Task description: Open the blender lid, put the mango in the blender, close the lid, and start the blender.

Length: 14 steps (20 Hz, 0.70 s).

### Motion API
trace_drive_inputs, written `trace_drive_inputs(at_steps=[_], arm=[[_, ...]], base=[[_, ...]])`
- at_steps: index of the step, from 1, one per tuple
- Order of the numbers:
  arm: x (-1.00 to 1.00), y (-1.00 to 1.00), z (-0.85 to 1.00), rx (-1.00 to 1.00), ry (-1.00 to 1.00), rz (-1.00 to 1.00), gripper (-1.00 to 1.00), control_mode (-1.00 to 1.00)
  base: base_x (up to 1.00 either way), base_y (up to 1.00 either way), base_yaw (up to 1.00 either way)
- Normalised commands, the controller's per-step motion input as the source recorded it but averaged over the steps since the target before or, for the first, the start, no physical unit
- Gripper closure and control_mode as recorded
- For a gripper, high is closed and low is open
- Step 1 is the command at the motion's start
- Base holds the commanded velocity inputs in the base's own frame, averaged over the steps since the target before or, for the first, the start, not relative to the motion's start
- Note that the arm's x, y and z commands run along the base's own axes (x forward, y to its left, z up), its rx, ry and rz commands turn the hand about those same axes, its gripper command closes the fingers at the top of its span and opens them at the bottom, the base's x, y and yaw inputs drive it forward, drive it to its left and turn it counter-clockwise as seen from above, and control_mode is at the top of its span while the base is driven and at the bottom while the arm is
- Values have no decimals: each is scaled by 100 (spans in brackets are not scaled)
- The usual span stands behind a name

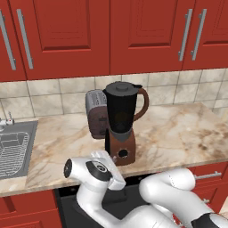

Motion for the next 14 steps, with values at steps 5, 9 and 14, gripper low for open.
trace_drive_inputs(at_steps=[5, 9, 14], arm=[[6, -7, -7, 0, -10, -15, -100, -100], [2, -18, -11, 0, -13, -10, -100, -100], [1, -26, -10, 0, -16, -1, -100, -100]], base=[[0, 0, 0], [0, 0, 0], [0, 0, 0]])
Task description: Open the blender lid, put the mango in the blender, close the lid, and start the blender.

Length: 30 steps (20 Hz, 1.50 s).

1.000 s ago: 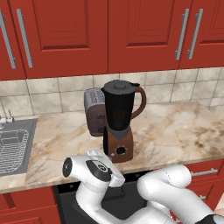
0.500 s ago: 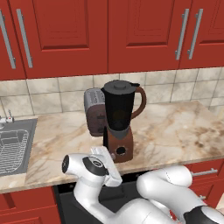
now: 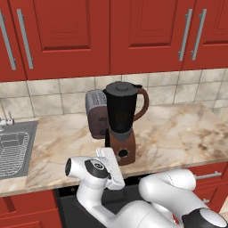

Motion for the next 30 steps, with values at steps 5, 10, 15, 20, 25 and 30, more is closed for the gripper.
trace_drive_inputs(at_steps=[5, 10, 15, 20, 25, 30], arm=[[12, -9, -13, 0, -12, 0, -100, -100], [18, 0, -26, 0, -7, 0, -100, -100], [17, 14, -22, 0, -4, 0, -100, -100], [16, 27, -7, 0, -3, 0, -100, -100], [18, 17, -2, 0, -3, 0, -100, -100], [18, 2, -20, 0, -1, 0, -100, -100]], base=[[0, 0, 0], [0, 0, 0], [0, 0, 0], [0, 0, 0], [0, 0, 0], [0, 0, 0]])
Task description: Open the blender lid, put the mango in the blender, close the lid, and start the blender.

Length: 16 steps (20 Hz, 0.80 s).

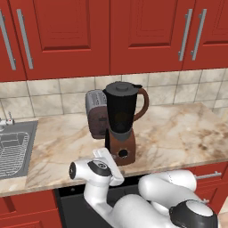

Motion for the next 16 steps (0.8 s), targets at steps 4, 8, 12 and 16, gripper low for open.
trace_drive_inputs(at_steps=[4, 8, 12, 16], arm=[[6, 0, -30, 0, -1, 0, -100, -100], [11, 0, -23, 0, -2, 0, -100, -100], [23, 0, -8, 0, -5, 0, -100, -100], [15, -10, 0, 0, -15, 0, -100, -100]], base=[[0, 0, 0], [0, 0, 0], [0, 0, 0], [0, 0, 0]])
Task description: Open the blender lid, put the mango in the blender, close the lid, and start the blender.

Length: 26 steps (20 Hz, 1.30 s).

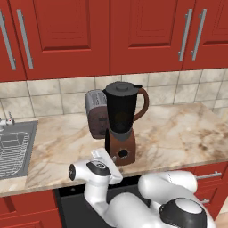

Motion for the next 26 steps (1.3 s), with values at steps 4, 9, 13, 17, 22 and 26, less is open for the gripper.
trace_drive_inputs(at_steps=[4, 9, 13, 17, 22, 26], arm=[[7, -16, 0, 0, -20, 2, -100, -100], [-6, -24, 2, 1, -26, 3, -100, -100], [-31, -4, 32, 0, -29, 0, -100, -100], [-52, 0, 49, 0, -24, 0, -100, -100], [-75, 3, 55, 0, -20, 0, -100, -100], [-70, 0, 65, 0, -18, -1, -100, -100]], base=[[0, 0, 0], [0, 0, 0], [0, 0, 0], [0, 0, 0], [0, 0, 0], [0, 0, 0]])
